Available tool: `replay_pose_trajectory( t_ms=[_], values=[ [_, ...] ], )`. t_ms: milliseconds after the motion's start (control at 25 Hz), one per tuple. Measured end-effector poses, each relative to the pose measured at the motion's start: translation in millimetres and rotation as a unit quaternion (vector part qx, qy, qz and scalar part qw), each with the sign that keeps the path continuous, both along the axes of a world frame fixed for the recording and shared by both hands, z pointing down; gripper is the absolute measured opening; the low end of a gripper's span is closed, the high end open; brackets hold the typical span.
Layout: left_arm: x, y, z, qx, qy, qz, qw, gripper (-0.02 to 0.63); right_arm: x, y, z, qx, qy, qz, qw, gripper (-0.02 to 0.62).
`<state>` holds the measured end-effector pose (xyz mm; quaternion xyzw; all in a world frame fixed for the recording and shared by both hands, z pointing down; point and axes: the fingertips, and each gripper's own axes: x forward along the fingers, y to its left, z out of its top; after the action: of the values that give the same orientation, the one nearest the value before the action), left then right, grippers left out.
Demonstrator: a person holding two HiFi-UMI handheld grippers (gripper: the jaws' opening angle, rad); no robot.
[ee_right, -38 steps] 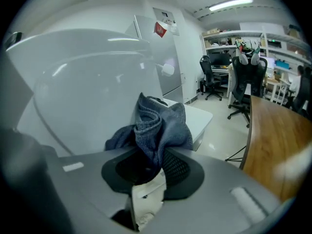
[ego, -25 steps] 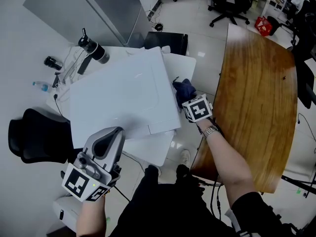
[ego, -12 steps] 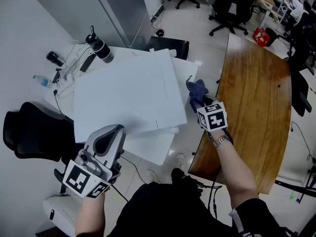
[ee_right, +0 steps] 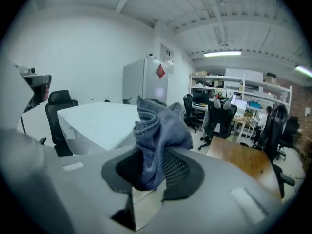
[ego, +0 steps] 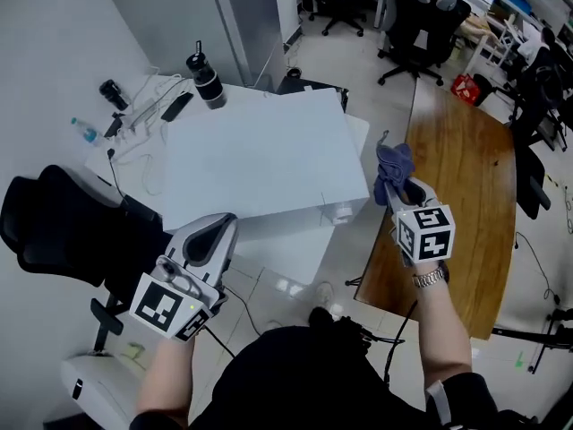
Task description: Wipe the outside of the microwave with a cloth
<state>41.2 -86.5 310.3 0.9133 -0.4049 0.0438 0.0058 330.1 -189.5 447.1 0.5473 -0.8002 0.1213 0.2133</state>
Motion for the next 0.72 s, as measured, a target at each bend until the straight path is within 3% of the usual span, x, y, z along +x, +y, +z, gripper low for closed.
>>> replay_pose_trajectory(
  t_ms=[320,720],
  values=[
    [-76,52,13,-0.002,0.013,-0.031,0.9994,0.005,-87,86,-73,0.080,0.007,-0.034,0.996,0.098],
    [-154,109,29,-0.014,0.020,-0.068,0.9974,0.005,-249,156,-65,0.103,-0.004,-0.147,0.984,0.097]
  ],
)
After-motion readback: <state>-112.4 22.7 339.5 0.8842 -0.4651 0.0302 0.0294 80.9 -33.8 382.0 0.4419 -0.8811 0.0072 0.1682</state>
